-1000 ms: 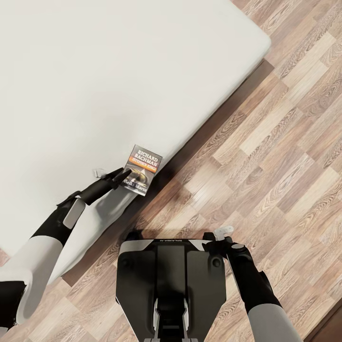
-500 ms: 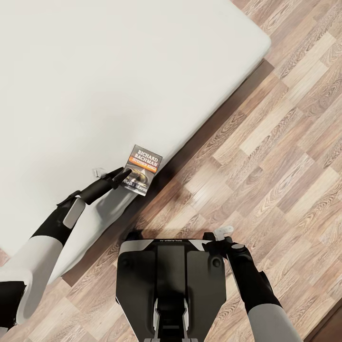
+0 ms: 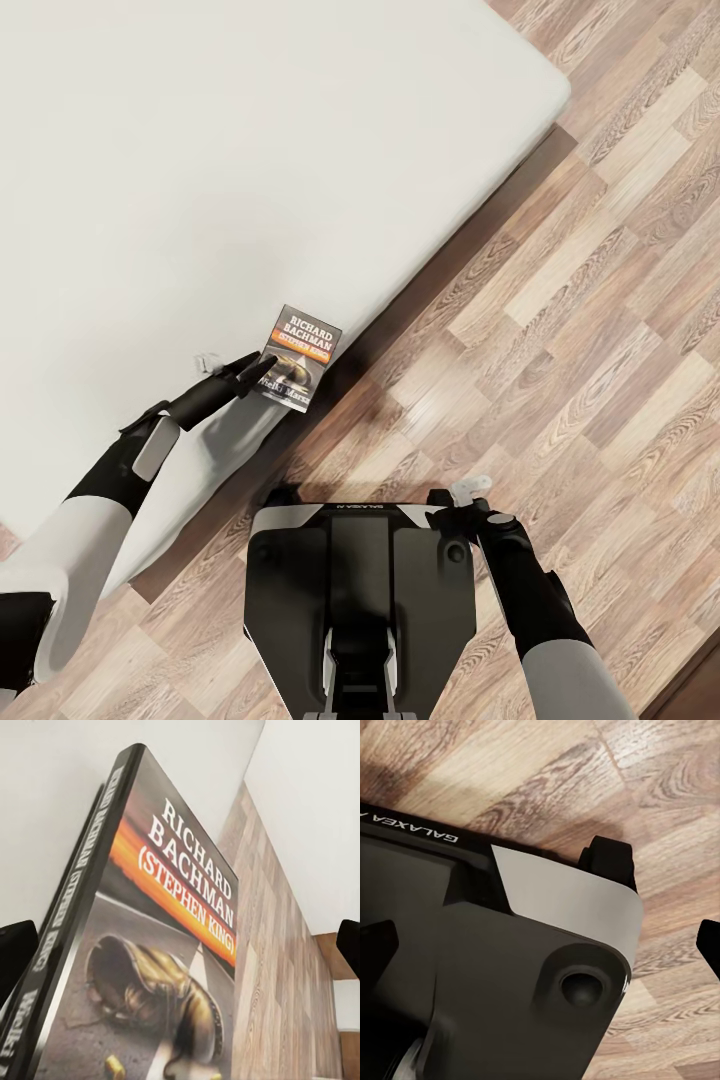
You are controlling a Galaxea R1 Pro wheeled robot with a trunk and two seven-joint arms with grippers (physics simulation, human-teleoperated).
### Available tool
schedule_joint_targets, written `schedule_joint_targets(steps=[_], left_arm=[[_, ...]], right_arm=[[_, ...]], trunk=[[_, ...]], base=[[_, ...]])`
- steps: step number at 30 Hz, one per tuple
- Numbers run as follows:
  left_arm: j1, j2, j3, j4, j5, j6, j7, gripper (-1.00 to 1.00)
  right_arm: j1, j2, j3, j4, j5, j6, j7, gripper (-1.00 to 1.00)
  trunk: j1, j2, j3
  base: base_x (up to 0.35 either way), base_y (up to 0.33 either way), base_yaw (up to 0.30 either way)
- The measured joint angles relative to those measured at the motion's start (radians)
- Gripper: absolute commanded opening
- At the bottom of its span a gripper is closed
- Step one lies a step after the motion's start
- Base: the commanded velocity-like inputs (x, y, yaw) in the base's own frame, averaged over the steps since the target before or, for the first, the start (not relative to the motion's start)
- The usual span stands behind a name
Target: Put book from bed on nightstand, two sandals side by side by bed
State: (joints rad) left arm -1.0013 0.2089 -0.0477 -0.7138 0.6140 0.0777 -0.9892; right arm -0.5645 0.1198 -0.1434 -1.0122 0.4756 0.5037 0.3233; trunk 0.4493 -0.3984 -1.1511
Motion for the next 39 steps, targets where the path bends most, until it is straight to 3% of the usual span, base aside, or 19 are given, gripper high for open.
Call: schedule_joint_targets(steps=[39], left_arm=[[0.000,-0.006,-0.007,-0.008,0.000,0.003,0.001,1.00]], right_arm=[[0.000,0.000,0.000,0.000,0.000,0.000,0.000,1.00]], trunk=[[0.000,0.000,0.000]], base=[[0.000,0.000,0.000]])
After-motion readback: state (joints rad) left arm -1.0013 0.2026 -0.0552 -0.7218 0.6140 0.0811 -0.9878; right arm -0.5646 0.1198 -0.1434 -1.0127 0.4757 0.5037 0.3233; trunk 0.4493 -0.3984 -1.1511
